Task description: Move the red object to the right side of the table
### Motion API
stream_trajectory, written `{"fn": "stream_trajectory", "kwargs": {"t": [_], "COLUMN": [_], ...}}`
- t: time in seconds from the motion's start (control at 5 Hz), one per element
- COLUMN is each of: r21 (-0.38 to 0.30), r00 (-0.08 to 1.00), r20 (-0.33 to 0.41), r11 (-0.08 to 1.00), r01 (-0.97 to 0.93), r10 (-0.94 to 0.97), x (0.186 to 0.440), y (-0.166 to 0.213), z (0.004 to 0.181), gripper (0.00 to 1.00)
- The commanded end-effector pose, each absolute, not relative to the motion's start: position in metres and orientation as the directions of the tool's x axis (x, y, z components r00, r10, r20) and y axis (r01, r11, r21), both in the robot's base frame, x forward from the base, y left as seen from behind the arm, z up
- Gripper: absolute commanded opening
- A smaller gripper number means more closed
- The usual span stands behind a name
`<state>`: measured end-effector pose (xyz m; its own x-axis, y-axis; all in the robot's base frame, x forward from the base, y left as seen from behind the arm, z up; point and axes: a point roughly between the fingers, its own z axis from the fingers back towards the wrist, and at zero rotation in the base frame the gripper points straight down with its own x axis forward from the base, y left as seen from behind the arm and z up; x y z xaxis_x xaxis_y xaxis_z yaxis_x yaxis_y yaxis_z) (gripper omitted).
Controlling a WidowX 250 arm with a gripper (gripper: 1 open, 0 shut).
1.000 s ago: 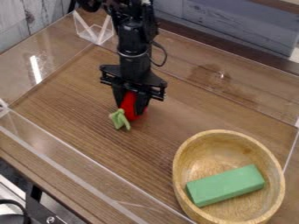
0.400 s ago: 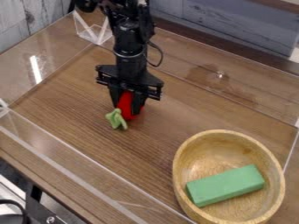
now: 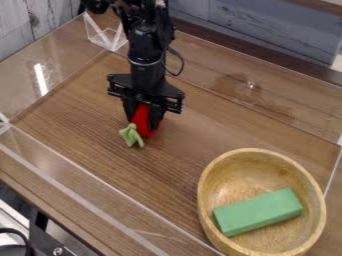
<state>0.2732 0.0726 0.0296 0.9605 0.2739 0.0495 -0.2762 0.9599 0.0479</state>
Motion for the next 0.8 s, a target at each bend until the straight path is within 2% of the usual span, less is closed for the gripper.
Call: {"fn": "stream_trajectory", "kwargs": {"t": [0.0, 0.2, 0.4, 0.6], "r21": [0.051, 0.047, 0.027, 0.012], "r00": [0.954, 0.952, 0.957, 0.968], "r20": [0.099, 0.13, 0.157, 0.155], "r11": [0.956, 0.957, 0.967, 0.979], "r01": [-0.289, -0.285, -0.252, -0.202], "r10": [0.283, 0.277, 0.245, 0.198], "x": [0.279, 0.283, 0.292, 0.302], "y": [0.069, 0.061, 0.034, -0.002], "z": [0.055, 0.076, 0.098, 0.1], "gripper": [0.0, 0.0, 0.0, 0.0]}}
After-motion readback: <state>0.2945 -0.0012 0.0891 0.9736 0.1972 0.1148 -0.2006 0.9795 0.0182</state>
